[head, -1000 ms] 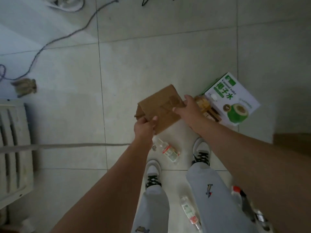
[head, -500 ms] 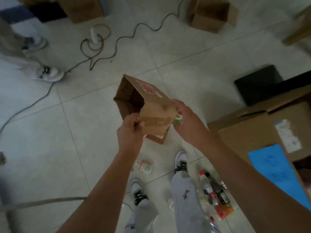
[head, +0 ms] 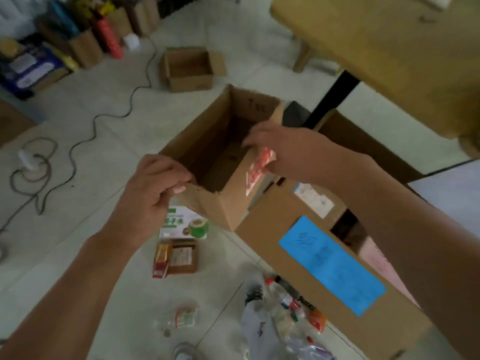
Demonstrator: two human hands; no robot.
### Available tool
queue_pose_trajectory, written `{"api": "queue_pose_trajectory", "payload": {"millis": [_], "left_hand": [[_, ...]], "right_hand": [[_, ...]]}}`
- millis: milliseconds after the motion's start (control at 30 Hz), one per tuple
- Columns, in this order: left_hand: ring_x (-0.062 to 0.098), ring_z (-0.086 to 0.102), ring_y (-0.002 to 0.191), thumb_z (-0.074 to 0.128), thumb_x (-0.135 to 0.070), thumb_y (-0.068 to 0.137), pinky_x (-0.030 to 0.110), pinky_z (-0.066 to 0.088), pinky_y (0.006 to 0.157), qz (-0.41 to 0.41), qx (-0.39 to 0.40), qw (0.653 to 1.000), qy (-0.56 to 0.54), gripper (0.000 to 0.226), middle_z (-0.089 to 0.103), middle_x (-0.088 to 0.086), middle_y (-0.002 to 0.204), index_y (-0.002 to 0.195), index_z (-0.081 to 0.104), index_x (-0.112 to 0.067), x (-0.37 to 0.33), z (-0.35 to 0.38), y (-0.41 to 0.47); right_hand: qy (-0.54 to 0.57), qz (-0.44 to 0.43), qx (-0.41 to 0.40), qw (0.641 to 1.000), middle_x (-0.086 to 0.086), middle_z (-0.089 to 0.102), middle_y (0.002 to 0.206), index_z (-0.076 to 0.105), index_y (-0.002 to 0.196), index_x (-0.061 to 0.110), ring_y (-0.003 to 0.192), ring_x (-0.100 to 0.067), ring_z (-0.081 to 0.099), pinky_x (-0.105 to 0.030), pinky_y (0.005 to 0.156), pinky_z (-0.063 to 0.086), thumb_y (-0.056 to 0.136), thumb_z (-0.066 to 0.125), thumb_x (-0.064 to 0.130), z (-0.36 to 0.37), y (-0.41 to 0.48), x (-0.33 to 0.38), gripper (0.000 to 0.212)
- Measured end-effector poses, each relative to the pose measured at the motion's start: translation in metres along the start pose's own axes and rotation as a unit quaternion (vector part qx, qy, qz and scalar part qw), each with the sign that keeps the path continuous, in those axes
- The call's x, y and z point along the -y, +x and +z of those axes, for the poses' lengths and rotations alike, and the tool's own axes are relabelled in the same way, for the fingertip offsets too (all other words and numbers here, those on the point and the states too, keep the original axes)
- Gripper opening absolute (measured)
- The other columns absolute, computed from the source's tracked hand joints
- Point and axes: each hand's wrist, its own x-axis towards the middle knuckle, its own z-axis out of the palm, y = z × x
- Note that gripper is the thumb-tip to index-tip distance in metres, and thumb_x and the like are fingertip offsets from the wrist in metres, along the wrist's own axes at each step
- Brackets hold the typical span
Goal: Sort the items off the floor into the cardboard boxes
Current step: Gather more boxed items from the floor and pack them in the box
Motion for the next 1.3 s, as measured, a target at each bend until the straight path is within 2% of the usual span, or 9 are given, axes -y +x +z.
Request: {"api": "queue_pose_trajectory", "payload": {"millis": [133, 233, 300, 433, 567, 833, 1000, 1133, 1300], "left_hand": [[0.025, 0.050, 0.103, 0.060, 0.001, 0.086, 0.017, 0.032, 0.096, 0.083, 0.037, 0.994, -0.057, 0.019, 0.057, 0.004, 0.104, 0.097, 0.071, -0.010, -0.049, 0.031, 0.076], [0.021, 0.041, 0.128, 0.066, 0.005, 0.081, 0.030, 0.034, 0.110, -0.011, 0.021, 0.990, -0.140, 0.058, 0.038, 0.004, 0.133, 0.130, 0.050, -0.021, -0.085, 0.082, 0.114], [0.020, 0.025, 0.142, 0.068, 0.001, 0.082, 0.034, 0.025, 0.116, -0.107, 0.036, 0.982, -0.154, 0.082, 0.022, 0.002, 0.151, 0.147, 0.026, -0.026, -0.101, 0.127, 0.130], [0.028, 0.008, 0.148, 0.063, -0.022, 0.090, 0.044, 0.018, 0.117, -0.199, 0.186, 0.959, -0.075, 0.082, 0.002, 0.009, 0.161, 0.153, 0.010, -0.025, -0.111, 0.231, 0.142], [0.031, -0.005, 0.148, 0.051, -0.057, 0.088, 0.055, 0.010, 0.117, -0.138, 0.327, 0.930, 0.089, 0.086, -0.012, 0.008, 0.160, 0.151, -0.003, -0.034, -0.116, 0.312, 0.138], [0.033, -0.024, 0.144, 0.039, -0.079, 0.079, 0.057, -0.006, 0.115, -0.090, 0.474, 0.858, 0.176, 0.095, -0.032, 0.010, 0.155, 0.149, -0.012, -0.039, -0.079, 0.356, 0.110], [0.023, -0.050, 0.129, 0.034, -0.078, 0.081, 0.049, -0.023, 0.108, -0.014, 0.483, 0.854, 0.195, 0.095, -0.053, 0.007, 0.141, 0.139, -0.031, -0.040, -0.061, 0.351, 0.087], [0.021, -0.050, 0.129, 0.028, -0.075, 0.085, 0.050, -0.024, 0.109, -0.022, 0.485, 0.854, 0.185, 0.087, -0.056, 0.005, 0.138, 0.136, -0.035, -0.042, -0.061, 0.352, 0.086], [0.019, -0.051, 0.128, 0.024, -0.071, 0.089, 0.048, -0.029, 0.107, -0.026, 0.483, 0.858, 0.173, 0.083, -0.053, 0.004, 0.141, 0.136, -0.037, -0.040, -0.058, 0.345, 0.074]], "right_hand": [[0.045, 0.168, -0.056, 0.983, 0.015, 0.057, 0.109, 0.062, 0.108, 0.034, 0.091, -0.012, 0.059, -0.033, 0.074, 0.049, 0.089, 0.061, 0.025, -0.020, -0.071, -0.067, 0.021], [0.087, 0.271, -0.146, 0.947, 0.017, 0.058, 0.087, 0.062, 0.097, 0.033, 0.070, -0.001, 0.052, -0.019, 0.058, 0.038, 0.091, 0.058, 0.026, 0.002, -0.126, -0.106, 0.010], [0.128, 0.354, -0.212, 0.902, 0.014, 0.060, 0.074, 0.060, 0.090, 0.031, 0.062, 0.000, 0.052, -0.026, 0.051, 0.041, 0.091, 0.059, 0.023, 0.027, -0.163, -0.124, 0.008], [0.138, 0.498, -0.299, 0.802, 0.013, 0.056, 0.065, 0.057, 0.090, 0.027, 0.054, -0.012, 0.056, -0.035, 0.044, 0.048, 0.094, 0.059, 0.024, 0.079, -0.217, -0.148, 0.006], [0.182, 0.556, -0.311, 0.749, 0.011, 0.058, 0.065, 0.061, 0.101, 0.025, 0.054, -0.015, 0.057, -0.030, 0.044, 0.044, 0.096, 0.054, 0.029, 0.113, -0.218, -0.180, 0.010], [0.172, 0.486, -0.340, 0.786, 0.001, 0.069, 0.084, 0.065, 0.101, 0.020, 0.072, -0.022, 0.065, -0.034, 0.057, 0.054, 0.096, 0.051, 0.023, 0.155, -0.119, -0.264, 0.015], [0.119, 0.502, -0.119, 0.849, -0.002, 0.069, 0.088, 0.064, 0.103, 0.025, 0.076, -0.024, 0.064, -0.031, 0.061, 0.053, 0.094, 0.052, 0.015, 0.199, -0.072, -0.303, 0.018], [0.141, 0.498, -0.082, 0.852, -0.002, 0.070, 0.101, 0.061, 0.121, 0.034, 0.089, -0.024, 0.066, -0.029, 0.064, 0.046, 0.097, 0.051, 0.021, 0.216, -0.048, -0.299, 0.029], [0.195, 0.524, -0.115, 0.821, -0.001, 0.070, 0.098, 0.065, 0.117, 0.030, 0.087, -0.023, 0.064, -0.031, 0.064, 0.047, 0.100, 0.049, 0.026, 0.222, -0.059, -0.282, 0.024]]}}
